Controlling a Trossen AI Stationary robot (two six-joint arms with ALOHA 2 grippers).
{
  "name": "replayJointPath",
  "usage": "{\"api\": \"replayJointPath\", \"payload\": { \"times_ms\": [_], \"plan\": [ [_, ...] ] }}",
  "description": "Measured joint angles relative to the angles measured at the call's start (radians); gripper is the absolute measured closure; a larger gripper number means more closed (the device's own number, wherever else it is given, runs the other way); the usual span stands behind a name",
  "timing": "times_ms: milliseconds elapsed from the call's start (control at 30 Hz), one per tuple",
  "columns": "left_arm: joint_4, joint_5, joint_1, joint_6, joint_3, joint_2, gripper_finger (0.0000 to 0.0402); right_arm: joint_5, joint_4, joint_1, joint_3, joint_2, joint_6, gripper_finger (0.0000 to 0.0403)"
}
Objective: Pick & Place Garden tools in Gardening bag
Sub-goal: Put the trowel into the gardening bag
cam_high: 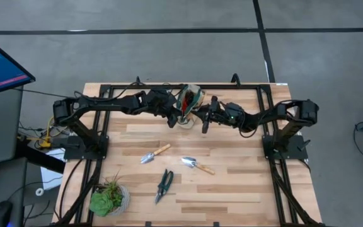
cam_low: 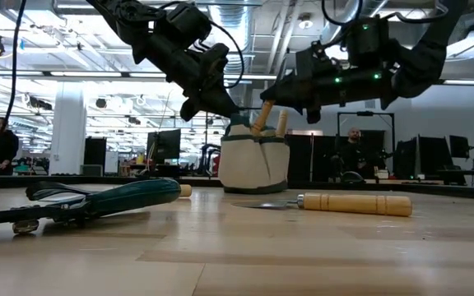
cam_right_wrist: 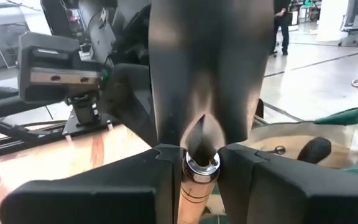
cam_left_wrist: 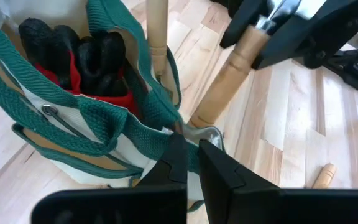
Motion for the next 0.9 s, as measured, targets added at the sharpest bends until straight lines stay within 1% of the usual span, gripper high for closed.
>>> {"api": "replayJointPath", "payload": {
  "times_ms": [133,267,433,600,667,767,900],
  "plan": [
    [0.000,0.000,0.000,-0.002,0.000,0.000,0.0401,0.000,-0.091,0.001,0.000,-0.020,0.031,0.0342],
    [0.000,0.000,0.000,-0.002,0.000,0.000,0.0401,0.000,-0.218,0.001,-0.001,-0.075,0.034,0.0342],
    [0.000,0.000,0.000,-0.020,0.000,0.000,0.0401,0.029,-0.443,0.001,-0.001,-0.174,0.084,0.0342],
    [0.000,0.000,0.000,-0.021,0.000,0.000,0.0401,0.059,-0.660,0.002,-0.001,-0.255,0.092,0.0342],
    [0.000,0.000,0.000,-0.021,0.000,0.000,0.0401,0.067,-0.688,0.002,-0.001,-0.272,0.083,0.0342],
    [0.000,0.000,0.000,-0.020,0.000,0.000,0.0401,0.076,-0.685,0.002,-0.001,-0.275,0.049,0.0342],
    [-0.001,-0.010,0.001,-0.021,-0.028,-0.002,0.0401,0.076,-0.663,0.002,-0.002,-0.224,0.015,0.0338]
  ]
}}
